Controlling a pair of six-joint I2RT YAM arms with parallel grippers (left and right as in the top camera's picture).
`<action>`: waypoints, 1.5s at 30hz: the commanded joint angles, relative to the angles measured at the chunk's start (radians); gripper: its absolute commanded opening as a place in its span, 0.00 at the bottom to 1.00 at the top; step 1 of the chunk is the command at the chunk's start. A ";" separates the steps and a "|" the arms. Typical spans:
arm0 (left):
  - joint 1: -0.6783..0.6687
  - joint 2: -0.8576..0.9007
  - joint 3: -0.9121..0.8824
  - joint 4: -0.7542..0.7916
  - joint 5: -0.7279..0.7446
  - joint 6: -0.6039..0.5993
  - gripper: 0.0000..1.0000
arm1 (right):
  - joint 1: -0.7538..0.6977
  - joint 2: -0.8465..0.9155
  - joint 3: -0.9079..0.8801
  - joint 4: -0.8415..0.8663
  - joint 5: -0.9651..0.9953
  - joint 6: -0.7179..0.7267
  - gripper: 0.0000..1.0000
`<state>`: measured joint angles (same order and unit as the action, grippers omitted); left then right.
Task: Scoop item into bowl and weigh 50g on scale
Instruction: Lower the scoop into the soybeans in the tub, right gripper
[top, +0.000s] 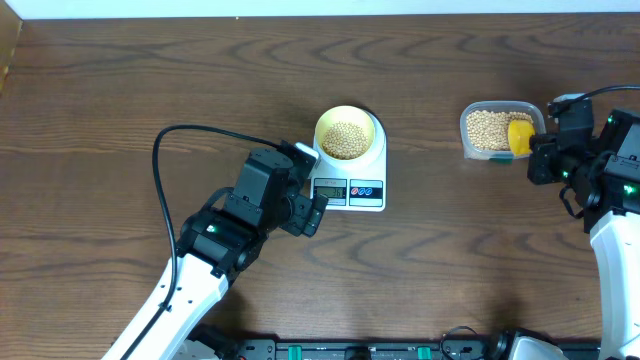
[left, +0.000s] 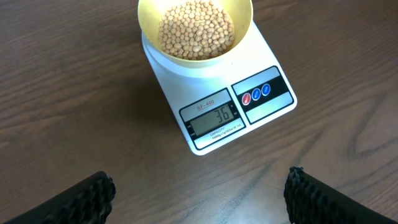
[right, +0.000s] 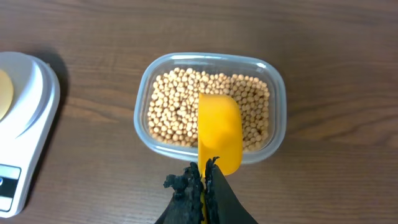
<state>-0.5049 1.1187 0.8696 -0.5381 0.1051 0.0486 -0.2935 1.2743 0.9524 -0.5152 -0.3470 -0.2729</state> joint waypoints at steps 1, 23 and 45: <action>0.005 0.006 0.000 0.002 -0.009 -0.008 0.89 | 0.000 0.010 0.000 -0.011 -0.044 -0.020 0.01; 0.004 0.006 0.000 0.001 -0.009 -0.008 0.89 | 0.000 0.145 0.000 0.069 0.054 -0.079 0.01; 0.004 0.006 0.000 0.001 -0.009 -0.008 0.89 | 0.001 0.227 0.000 0.080 -0.014 -0.099 0.01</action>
<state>-0.5049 1.1187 0.8696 -0.5381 0.1051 0.0486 -0.2935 1.4723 0.9524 -0.4324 -0.3027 -0.3698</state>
